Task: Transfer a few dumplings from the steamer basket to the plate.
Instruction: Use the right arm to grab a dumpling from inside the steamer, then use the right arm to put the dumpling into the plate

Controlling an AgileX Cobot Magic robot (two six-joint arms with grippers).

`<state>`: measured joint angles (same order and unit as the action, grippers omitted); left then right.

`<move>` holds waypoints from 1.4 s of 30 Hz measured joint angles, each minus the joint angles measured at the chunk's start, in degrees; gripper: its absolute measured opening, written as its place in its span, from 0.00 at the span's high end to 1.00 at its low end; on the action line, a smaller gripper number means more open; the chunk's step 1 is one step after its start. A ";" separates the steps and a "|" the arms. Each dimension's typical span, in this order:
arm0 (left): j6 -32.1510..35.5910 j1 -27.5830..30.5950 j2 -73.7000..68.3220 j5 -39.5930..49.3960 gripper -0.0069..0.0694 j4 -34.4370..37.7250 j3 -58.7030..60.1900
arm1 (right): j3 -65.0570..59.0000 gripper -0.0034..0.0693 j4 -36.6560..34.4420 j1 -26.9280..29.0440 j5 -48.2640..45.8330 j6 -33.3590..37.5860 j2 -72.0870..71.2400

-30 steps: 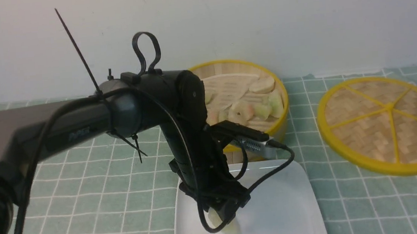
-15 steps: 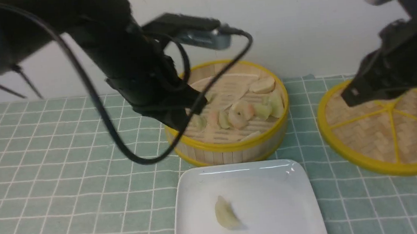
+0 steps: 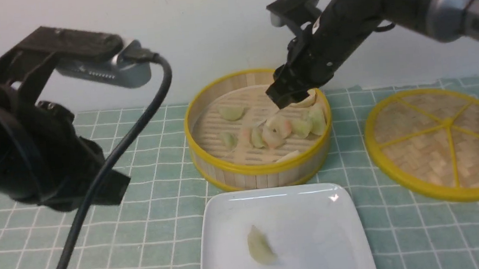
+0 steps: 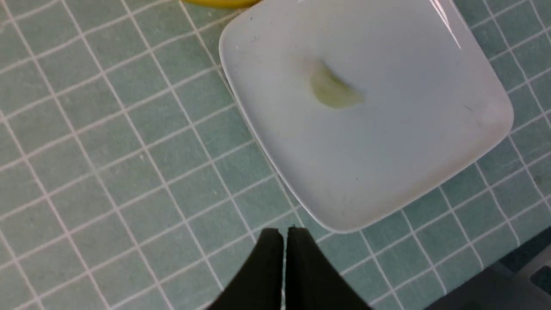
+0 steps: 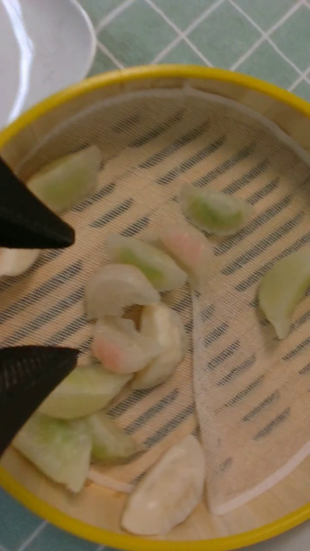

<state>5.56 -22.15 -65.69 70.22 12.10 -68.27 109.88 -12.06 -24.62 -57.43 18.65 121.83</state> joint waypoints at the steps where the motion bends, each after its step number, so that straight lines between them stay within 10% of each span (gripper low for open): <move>1: -0.12 0.00 1.28 0.05 0.92 0.00 1.12 | 1.31 0.46 0.40 0.00 0.55 0.00 1.94; 12: -4.34 0.00 9.24 1.49 0.92 -5.21 4.74 | 5.89 0.38 2.37 0.00 5.61 -0.10 12.73; 19: -5.56 0.00 10.06 1.56 0.92 -6.87 4.74 | 5.89 0.77 2.64 0.00 4.75 -3.07 11.59; 32: -5.56 0.00 10.17 1.56 0.92 -7.22 4.74 | 5.23 0.76 1.12 0.00 -13.40 -6.15 -7.31; 42: -5.56 0.00 10.23 1.42 0.92 -8.12 4.74 | -20.73 0.76 -3.71 -3.48 -13.26 -7.36 -21.90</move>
<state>0.00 -22.15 -55.46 71.64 3.98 -63.53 89.16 -15.77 -28.10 -70.68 11.29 99.93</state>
